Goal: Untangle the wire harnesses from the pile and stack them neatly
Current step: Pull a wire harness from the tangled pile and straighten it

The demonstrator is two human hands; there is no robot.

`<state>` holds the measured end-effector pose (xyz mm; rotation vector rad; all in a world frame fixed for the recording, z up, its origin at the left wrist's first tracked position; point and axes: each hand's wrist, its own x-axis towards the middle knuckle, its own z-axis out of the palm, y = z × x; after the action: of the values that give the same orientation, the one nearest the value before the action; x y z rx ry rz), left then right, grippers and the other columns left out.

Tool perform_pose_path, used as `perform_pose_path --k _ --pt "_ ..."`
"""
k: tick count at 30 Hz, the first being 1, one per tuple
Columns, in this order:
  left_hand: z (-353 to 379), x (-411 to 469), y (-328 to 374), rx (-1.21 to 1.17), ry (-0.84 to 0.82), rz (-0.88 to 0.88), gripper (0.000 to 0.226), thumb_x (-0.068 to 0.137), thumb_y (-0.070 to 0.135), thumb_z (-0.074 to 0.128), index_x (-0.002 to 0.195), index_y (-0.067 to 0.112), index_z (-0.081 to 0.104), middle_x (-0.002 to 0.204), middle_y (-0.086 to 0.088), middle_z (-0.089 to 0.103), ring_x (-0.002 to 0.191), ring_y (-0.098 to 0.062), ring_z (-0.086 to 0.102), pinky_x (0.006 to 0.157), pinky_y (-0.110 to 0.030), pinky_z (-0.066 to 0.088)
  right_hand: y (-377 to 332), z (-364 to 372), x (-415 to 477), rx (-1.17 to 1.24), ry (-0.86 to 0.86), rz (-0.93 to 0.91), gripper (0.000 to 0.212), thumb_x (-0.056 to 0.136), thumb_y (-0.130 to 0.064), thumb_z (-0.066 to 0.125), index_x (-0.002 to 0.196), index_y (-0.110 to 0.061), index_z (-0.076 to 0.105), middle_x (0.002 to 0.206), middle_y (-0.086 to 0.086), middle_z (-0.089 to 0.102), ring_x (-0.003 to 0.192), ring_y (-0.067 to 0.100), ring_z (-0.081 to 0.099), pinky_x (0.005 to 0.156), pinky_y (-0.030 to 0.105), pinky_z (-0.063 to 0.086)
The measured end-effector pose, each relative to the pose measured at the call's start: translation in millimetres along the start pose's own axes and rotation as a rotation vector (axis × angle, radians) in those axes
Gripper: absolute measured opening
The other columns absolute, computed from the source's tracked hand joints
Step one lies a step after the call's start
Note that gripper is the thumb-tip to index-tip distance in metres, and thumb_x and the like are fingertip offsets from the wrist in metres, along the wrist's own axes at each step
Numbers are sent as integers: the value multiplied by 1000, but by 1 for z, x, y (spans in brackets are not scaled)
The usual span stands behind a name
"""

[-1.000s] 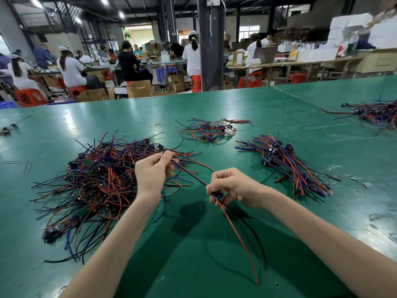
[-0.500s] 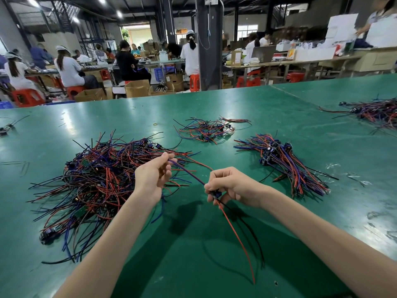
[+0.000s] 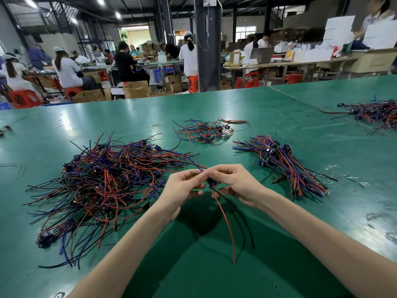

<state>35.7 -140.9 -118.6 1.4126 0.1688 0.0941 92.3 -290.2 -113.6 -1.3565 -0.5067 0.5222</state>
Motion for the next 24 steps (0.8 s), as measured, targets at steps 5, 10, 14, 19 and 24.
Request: perform_pose_path --k 5,10,14,19,24 --pt "1 1 -1 -20 27 64 8 85 7 65 80 4 70 62 -3 63 54 -10 53 53 -19 51 2 2 -1 -3 -15 -38 23 77 -14 66 98 -7 65 77 8 62 67 15 63 56 27 56" --pt "-3 2 4 -112 173 107 9 86 5 64 77 2 67 73 -11 64 61 -13 59 57 -19 53 4 3 3 53 30 34 16 84 2 62 98 -2 56 79 10 53 64 13 60 59 32 59" --pt "-4 1 5 -134 220 171 13 86 6 64 73 4 65 63 -4 65 55 -10 59 57 -20 54 8 7 -1 33 -120 179 13 87 -15 59 85 -4 66 72 11 67 61 17 67 62 31 59" --pt "1 0 4 -37 238 231 12 86 9 66 74 5 65 62 -4 62 54 -13 55 57 -24 52 10 8 -1 86 -154 220 18 83 -21 61 87 -6 69 74 12 71 64 20 69 67 33 60" --pt "2 2 3 -31 146 177 19 89 16 62 81 -2 66 67 -8 61 56 -13 56 65 -24 55 5 9 -1 108 -138 223 21 94 -9 51 82 -6 69 59 3 61 47 12 59 55 29 57"
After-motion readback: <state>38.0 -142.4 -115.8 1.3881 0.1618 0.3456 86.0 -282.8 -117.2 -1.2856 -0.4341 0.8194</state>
